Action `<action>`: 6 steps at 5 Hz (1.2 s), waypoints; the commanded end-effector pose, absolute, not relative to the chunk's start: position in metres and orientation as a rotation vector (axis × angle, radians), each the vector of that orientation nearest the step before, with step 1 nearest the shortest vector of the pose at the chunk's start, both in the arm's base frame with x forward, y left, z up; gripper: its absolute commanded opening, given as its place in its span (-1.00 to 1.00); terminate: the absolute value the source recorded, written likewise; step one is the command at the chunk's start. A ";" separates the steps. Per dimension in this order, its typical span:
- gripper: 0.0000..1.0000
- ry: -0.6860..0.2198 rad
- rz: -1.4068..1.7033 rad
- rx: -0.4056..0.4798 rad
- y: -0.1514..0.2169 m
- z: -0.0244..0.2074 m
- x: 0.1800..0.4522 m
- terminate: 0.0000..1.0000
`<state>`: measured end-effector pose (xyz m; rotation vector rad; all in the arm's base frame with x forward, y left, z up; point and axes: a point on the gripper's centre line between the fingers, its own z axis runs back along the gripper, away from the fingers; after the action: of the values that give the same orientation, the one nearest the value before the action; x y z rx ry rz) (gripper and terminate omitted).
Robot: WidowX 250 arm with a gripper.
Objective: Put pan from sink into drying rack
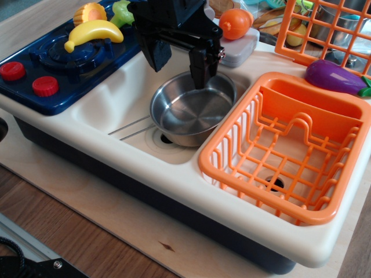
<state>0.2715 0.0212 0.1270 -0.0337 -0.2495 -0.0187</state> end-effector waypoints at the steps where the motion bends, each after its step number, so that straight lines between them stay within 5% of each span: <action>1: 1.00 -0.250 -0.019 -0.034 0.021 0.127 0.272 -1.00; 6: 1.00 -0.424 -0.187 -0.019 0.051 0.080 0.313 -1.00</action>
<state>0.3073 0.0477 0.0725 -0.0264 -0.3855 -0.1720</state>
